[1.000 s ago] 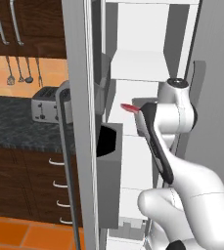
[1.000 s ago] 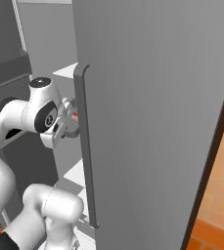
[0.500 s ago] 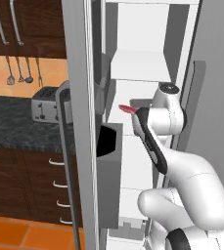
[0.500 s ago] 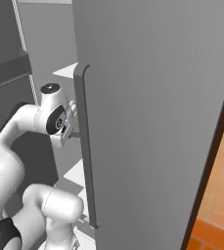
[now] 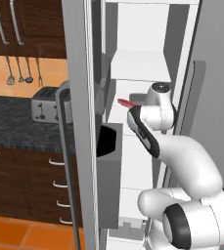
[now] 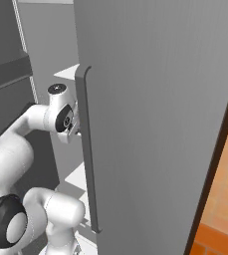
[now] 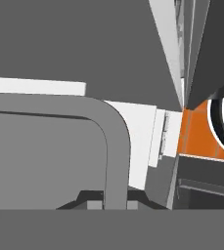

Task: Take the meat container that has the steak and place it on the second highest rack of the freezer. Then take the vegetable container that has the lemon wedge and bell pepper and place it on the highest rack of the freezer.

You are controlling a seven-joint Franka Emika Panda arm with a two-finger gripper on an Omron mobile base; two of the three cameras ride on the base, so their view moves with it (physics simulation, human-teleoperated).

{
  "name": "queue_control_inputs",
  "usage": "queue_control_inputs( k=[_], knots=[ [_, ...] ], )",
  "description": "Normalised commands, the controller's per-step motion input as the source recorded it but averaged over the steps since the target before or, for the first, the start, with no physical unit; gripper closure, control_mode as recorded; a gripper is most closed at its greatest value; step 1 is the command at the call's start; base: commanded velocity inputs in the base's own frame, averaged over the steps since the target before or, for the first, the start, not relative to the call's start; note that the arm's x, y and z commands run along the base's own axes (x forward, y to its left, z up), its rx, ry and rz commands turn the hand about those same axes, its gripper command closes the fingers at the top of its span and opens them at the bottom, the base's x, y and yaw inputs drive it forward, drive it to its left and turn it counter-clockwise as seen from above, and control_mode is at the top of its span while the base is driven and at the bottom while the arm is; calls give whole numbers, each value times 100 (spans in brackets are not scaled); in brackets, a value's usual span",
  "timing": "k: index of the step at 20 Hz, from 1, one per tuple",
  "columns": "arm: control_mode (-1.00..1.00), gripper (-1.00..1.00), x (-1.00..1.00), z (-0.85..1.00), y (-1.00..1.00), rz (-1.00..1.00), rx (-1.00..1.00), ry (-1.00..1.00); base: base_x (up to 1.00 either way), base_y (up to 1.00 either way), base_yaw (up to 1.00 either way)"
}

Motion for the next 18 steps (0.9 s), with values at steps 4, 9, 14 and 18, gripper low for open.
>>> queue_control_inputs(
  k=[4,9,14,18],
  knots=[
    [-100,100,12,-43,-1,0,0,-13,0,0,0],
    [-100,100,34,-7,-3,-1,0,3,0,0,0],
    [-100,100,41,-11,-5,0,0,0,0,0,0],
    [-100,100,42,-18,-9,0,0,0,0,0,0]
  ],
)
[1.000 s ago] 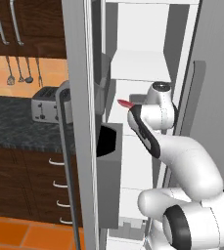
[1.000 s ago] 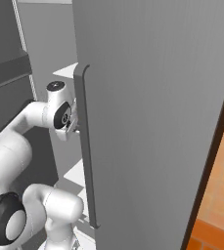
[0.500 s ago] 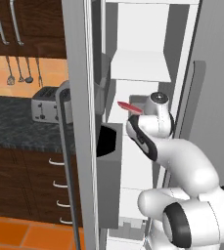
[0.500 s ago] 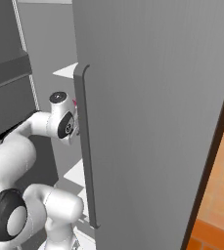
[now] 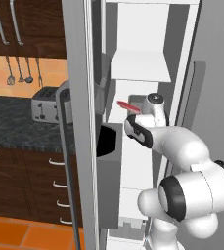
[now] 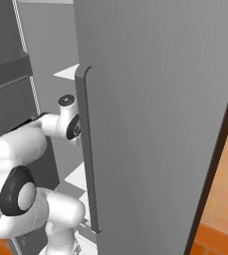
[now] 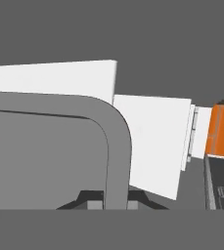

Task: Take the meat container that has the steak and place it on the second highest rack of the freezer. Then take the vegetable container that has the lemon wedge and bell pepper and place it on the highest rack of the freezer.

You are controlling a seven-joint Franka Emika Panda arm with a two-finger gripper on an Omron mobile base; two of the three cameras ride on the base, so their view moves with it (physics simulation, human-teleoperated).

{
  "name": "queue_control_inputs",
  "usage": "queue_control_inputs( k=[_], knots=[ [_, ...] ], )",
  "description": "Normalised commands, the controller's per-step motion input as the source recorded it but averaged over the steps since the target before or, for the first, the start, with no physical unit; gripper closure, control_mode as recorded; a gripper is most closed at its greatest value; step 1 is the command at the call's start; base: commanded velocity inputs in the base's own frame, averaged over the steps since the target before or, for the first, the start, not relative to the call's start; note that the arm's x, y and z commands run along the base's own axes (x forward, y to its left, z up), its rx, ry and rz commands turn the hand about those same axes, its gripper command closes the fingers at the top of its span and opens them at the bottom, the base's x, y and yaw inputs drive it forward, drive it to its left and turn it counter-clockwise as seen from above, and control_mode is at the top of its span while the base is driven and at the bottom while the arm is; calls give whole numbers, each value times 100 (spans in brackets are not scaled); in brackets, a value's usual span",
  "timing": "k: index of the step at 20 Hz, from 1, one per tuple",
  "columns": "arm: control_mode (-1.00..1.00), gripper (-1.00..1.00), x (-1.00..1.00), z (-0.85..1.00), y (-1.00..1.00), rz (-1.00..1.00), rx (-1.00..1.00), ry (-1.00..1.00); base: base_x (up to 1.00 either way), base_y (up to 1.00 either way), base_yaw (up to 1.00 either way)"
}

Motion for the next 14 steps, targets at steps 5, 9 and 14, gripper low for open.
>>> queue_control_inputs(
  k=[5,9,14],
  knots=[
    [-100,100,45,-12,-10,0,0,-2,0,0,0],
    [-100,100,44,-4,-2,-1,0,0,0,0,0],
    [-100,100,41,-7,-3,0,0,0,0,0,0]
  ],
)
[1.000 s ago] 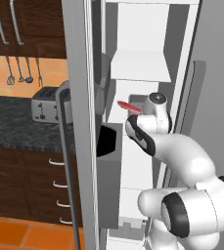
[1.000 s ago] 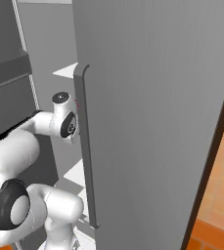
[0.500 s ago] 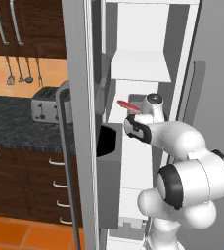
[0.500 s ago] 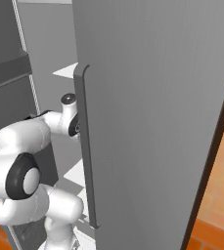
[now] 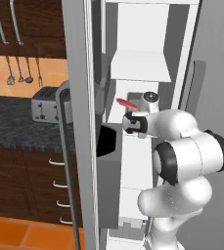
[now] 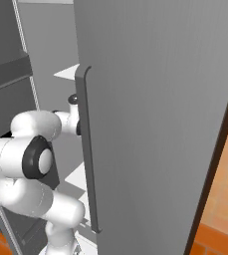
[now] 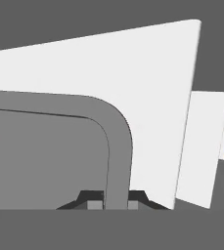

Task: Take the meat container that has the steak and place it on the second highest rack of the freezer. Then take the vegetable container that has the lemon wedge and bell pepper and place it on the highest rack of the freezer.

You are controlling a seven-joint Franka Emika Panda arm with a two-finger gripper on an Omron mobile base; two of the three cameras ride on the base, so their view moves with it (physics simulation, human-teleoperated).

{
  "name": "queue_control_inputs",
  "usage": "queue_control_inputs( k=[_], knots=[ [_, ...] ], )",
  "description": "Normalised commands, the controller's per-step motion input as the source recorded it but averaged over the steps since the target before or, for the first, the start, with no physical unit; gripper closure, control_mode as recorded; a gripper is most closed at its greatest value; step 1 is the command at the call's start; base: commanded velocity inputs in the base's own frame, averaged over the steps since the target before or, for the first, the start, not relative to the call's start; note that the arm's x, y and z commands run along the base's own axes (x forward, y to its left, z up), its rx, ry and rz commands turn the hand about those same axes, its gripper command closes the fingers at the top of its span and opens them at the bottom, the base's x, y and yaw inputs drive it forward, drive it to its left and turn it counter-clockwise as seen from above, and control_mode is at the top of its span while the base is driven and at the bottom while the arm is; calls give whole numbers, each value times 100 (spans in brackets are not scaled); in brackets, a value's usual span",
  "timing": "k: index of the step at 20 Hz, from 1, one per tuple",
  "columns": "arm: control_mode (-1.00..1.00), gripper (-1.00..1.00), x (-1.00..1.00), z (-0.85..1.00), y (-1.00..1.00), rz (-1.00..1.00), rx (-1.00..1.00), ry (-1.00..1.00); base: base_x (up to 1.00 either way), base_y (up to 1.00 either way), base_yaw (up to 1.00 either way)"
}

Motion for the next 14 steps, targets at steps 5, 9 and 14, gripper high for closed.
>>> queue_control_inputs(
  k=[5,9,14],
  knots=[
    [-100,100,34,-27,-8,0,0,0,0,0,0],
    [-100,100,28,-30,-10,0,0,0,0,0,0],
    [-100,100,49,-2,-2,0,0,0,0,0,0]
  ],
)
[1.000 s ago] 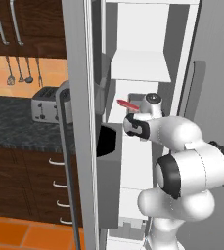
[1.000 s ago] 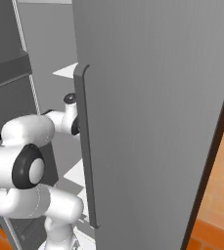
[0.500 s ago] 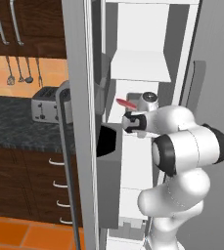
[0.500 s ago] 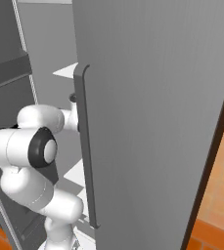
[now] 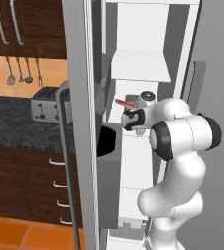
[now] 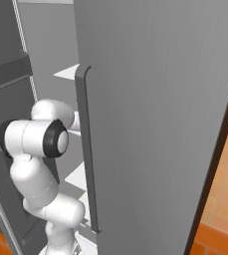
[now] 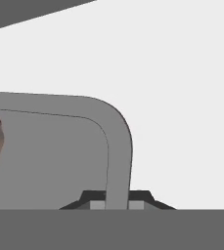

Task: Take the meat container that has the steak and place it on the second highest rack of the freezer. Then take the vegetable container that has the lemon wedge and bell pepper and place it on the highest rack of the freezer.

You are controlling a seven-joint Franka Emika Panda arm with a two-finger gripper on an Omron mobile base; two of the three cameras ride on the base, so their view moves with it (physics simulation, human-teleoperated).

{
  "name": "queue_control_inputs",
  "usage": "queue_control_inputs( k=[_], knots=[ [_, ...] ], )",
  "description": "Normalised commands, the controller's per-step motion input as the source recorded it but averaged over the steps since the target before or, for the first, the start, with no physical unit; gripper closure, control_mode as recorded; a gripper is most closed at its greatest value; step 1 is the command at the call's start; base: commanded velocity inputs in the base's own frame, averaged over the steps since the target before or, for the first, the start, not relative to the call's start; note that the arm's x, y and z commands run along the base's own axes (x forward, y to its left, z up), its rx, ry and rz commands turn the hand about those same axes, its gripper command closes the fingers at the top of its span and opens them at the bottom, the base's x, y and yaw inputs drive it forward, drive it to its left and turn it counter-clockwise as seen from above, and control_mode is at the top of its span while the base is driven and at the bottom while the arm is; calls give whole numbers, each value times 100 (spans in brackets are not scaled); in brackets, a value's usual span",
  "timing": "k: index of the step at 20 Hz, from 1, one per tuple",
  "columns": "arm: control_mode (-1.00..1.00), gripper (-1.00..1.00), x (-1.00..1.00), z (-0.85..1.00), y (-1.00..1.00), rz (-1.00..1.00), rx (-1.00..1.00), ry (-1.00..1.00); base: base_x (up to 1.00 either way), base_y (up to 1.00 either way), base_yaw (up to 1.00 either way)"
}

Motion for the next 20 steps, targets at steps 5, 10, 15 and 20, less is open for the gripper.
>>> queue_control_inputs(
  k=[5,10,15,20],
  knots=[
    [-100,100,25,-4,0,0,0,0,0,0,0],
    [-100,100,0,0,0,0,0,0,0,0,0],
    [-100,-100,0,0,0,0,0,0,0,0,0],
    [-100,-100,0,0,0,0,0,0,0,0,0]
  ],
)
